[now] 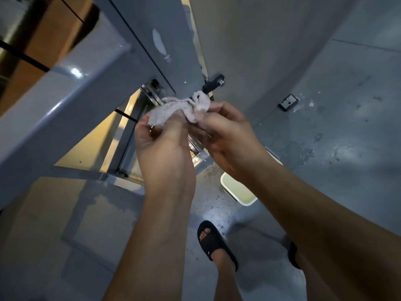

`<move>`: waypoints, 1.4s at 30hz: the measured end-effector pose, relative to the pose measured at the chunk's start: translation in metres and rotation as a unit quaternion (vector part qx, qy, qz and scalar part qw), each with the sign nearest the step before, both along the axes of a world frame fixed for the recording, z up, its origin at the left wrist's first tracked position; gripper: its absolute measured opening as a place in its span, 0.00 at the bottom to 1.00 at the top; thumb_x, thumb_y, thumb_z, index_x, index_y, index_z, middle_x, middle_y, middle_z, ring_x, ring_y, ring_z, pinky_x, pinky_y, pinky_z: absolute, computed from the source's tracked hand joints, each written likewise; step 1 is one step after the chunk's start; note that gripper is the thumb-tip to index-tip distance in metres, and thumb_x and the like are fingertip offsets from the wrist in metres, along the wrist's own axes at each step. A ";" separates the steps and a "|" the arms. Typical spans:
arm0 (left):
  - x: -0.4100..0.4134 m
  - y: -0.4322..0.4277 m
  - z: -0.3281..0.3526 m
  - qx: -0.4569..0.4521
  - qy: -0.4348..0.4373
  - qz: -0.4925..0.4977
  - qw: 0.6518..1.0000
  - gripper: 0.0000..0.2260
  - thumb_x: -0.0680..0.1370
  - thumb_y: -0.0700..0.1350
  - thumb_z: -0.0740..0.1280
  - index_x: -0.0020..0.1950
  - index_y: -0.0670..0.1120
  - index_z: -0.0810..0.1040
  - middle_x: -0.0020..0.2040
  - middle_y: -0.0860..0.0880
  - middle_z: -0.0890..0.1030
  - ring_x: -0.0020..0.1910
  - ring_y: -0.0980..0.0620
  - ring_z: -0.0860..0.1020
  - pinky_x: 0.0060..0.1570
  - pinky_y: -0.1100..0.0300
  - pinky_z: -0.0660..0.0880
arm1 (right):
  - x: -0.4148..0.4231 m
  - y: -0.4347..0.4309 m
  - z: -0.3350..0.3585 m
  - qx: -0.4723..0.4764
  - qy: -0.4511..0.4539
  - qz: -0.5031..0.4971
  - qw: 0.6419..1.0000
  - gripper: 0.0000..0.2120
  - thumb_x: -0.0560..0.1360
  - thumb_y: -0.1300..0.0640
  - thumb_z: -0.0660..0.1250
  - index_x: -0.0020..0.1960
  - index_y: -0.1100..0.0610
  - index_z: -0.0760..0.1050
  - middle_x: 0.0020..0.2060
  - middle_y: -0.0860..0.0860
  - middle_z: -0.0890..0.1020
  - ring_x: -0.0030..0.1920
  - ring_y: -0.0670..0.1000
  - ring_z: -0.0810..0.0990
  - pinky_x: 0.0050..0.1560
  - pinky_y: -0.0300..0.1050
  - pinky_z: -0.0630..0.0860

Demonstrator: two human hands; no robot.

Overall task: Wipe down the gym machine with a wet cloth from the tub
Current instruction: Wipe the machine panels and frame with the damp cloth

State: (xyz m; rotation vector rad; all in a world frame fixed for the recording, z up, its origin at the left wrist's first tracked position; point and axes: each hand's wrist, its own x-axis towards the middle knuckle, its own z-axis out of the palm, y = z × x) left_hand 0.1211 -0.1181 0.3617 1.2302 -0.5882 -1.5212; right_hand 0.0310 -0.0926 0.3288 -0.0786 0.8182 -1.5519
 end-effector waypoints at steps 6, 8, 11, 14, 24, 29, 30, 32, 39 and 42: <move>-0.002 0.003 0.025 0.029 -0.029 -0.030 0.999 0.13 0.79 0.31 0.68 0.63 0.30 0.75 0.55 0.37 0.84 0.52 0.45 0.84 0.58 0.54 0.80 | 0.005 -0.005 0.026 0.085 0.200 -0.038 0.975 0.01 0.80 0.65 0.68 0.50 0.63 0.77 0.43 0.59 0.85 0.46 0.57 0.86 0.56 0.54 0.82; -0.004 0.003 0.032 0.006 -0.030 -0.021 0.999 0.12 0.79 0.32 0.69 0.61 0.30 0.75 0.52 0.39 0.83 0.51 0.46 0.83 0.58 0.54 0.80 | 0.003 -0.007 0.042 0.062 0.287 -0.056 0.954 0.02 0.80 0.63 0.69 0.48 0.61 0.78 0.45 0.61 0.85 0.47 0.58 0.86 0.55 0.54 0.83; -0.006 0.007 0.033 0.034 -0.049 -0.026 0.998 0.07 0.79 0.35 0.70 0.56 0.36 0.78 0.52 0.38 0.84 0.52 0.46 0.84 0.59 0.54 0.80 | 0.002 -0.007 0.049 0.073 0.364 -0.052 0.927 0.09 0.80 0.63 0.69 0.42 0.53 0.76 0.40 0.54 0.85 0.42 0.50 0.85 0.50 0.47 0.83; -0.009 0.010 0.023 0.126 -0.060 -0.021 0.990 0.05 0.78 0.35 0.71 0.50 0.42 0.77 0.54 0.36 0.85 0.56 0.42 0.85 0.57 0.55 0.81 | 0.005 -0.009 0.041 0.167 0.373 0.013 0.913 0.08 0.79 0.63 0.68 0.43 0.53 0.77 0.38 0.50 0.84 0.41 0.48 0.84 0.49 0.48 0.82; -0.007 0.008 0.022 0.111 -0.071 -0.064 0.989 0.07 0.80 0.35 0.68 0.57 0.35 0.78 0.56 0.36 0.84 0.53 0.45 0.84 0.57 0.54 0.80 | 0.007 -0.012 0.046 0.154 0.433 0.003 0.888 0.09 0.79 0.61 0.68 0.42 0.50 0.75 0.36 0.45 0.82 0.38 0.42 0.81 0.41 0.38 0.77; 0.000 0.006 0.016 0.070 -0.123 -0.044 0.989 0.01 0.79 0.37 0.71 0.49 0.40 0.81 0.53 0.38 0.84 0.53 0.46 0.82 0.65 0.47 0.78 | 0.007 -0.012 0.041 0.189 0.329 0.006 0.925 0.03 0.79 0.63 0.69 0.50 0.57 0.81 0.39 0.51 0.86 0.42 0.50 0.86 0.41 0.41 0.81; 0.002 0.005 0.015 0.048 -0.126 -0.039 0.990 0.02 0.80 0.38 0.71 0.50 0.40 0.81 0.52 0.39 0.84 0.52 0.47 0.82 0.64 0.49 0.78 | 0.008 -0.010 0.042 0.160 0.336 -0.008 0.928 0.02 0.79 0.62 0.69 0.49 0.57 0.81 0.40 0.51 0.86 0.43 0.51 0.86 0.43 0.43 0.83; 0.005 0.003 0.008 0.023 -0.144 -0.043 0.988 0.04 0.80 0.39 0.71 0.51 0.39 0.81 0.49 0.42 0.83 0.51 0.48 0.82 0.62 0.50 0.79 | 0.008 -0.009 0.036 0.142 0.342 -0.014 0.929 0.02 0.78 0.61 0.70 0.47 0.57 0.81 0.41 0.55 0.86 0.44 0.56 0.86 0.48 0.51 0.83; -0.007 -0.012 -0.055 0.152 -0.251 -0.088 0.952 0.04 0.76 0.42 0.76 0.44 0.43 0.84 0.43 0.47 0.87 0.50 0.45 0.85 0.61 0.47 0.80 | 0.001 -0.021 -0.036 0.264 0.275 0.050 0.923 0.06 0.79 0.63 0.67 0.43 0.56 0.75 0.38 0.54 0.80 0.41 0.55 0.80 0.52 0.55 0.81; -0.007 -0.019 -0.085 0.175 -0.268 -0.121 0.940 0.03 0.75 0.44 0.76 0.43 0.46 0.85 0.41 0.50 0.87 0.49 0.46 0.85 0.61 0.44 0.80 | -0.002 -0.027 -0.070 0.291 0.245 0.072 0.922 0.07 0.79 0.64 0.66 0.45 0.55 0.75 0.41 0.55 0.83 0.46 0.56 0.84 0.58 0.57 0.82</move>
